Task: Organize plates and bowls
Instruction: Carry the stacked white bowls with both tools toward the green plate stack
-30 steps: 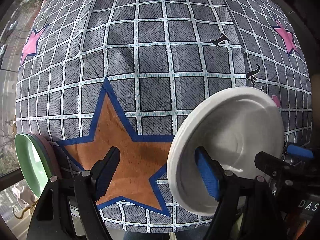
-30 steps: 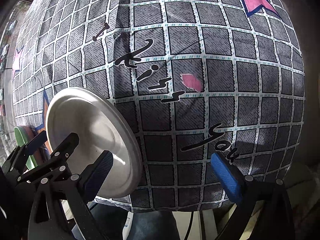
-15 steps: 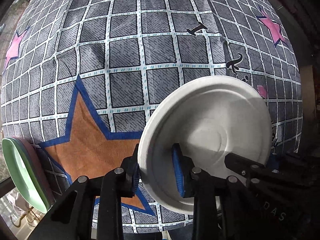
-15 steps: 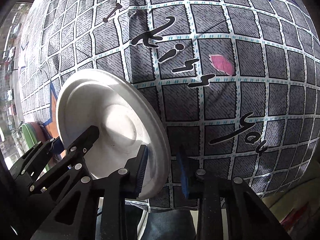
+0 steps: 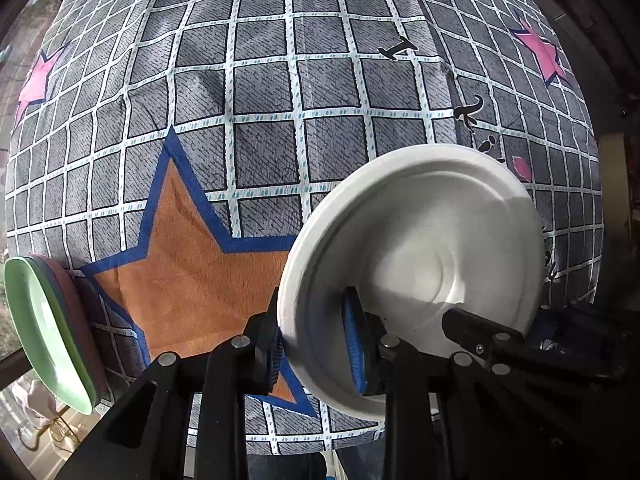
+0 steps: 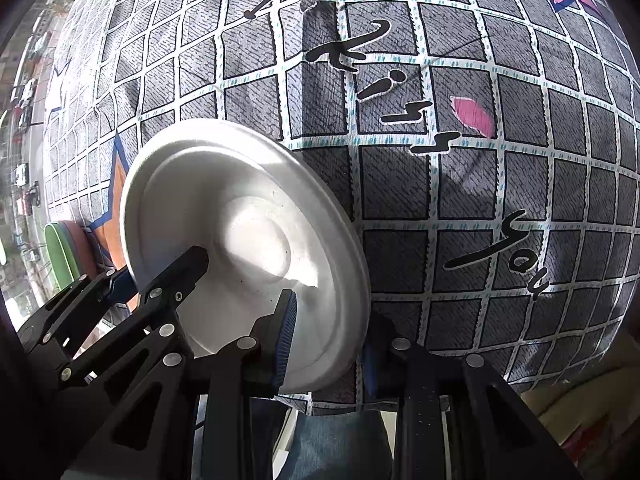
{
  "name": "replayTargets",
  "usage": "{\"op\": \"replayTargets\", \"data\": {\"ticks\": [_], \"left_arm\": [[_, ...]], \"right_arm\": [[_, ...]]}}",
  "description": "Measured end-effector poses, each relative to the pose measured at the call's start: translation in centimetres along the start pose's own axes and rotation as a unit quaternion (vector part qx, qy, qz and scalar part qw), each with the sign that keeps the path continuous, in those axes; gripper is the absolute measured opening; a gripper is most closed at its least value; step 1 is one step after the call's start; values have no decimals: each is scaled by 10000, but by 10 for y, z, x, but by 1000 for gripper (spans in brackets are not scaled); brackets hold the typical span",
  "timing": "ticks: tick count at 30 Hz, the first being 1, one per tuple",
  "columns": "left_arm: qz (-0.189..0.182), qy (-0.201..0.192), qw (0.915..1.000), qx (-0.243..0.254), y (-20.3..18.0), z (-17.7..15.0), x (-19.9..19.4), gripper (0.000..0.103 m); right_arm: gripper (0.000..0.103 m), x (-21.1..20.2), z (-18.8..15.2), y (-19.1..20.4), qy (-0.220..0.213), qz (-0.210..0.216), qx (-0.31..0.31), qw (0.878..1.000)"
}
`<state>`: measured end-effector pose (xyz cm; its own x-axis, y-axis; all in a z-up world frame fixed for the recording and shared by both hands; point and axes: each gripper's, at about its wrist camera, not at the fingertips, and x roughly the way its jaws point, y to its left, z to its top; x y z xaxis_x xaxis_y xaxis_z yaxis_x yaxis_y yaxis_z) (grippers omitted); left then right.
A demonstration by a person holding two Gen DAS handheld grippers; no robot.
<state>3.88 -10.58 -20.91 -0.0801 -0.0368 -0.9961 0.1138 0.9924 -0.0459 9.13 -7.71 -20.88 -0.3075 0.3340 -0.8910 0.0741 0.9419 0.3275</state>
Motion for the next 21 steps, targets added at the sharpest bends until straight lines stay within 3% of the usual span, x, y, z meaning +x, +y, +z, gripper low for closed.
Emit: {"op": "replayTargets", "data": {"ticks": [7,11,14,21], "left_arm": [[142,-36,9998,100,7,-34,-10,30],[126,-147,9998,2,18,-49,-1,33],[216,-263,9993,166,18,-53,-3,31],[80,-177,9998,-12,31,-63,-5,31]], "right_arm": [[32,9,-26,-2,47,37,-55,10000],[32,9,-30,-2,-377,-143,-35,9992],[25,20,-29,-4,-76,37,-42,10000],[20,17,-37,-2,-72,167,-159,9997]]}}
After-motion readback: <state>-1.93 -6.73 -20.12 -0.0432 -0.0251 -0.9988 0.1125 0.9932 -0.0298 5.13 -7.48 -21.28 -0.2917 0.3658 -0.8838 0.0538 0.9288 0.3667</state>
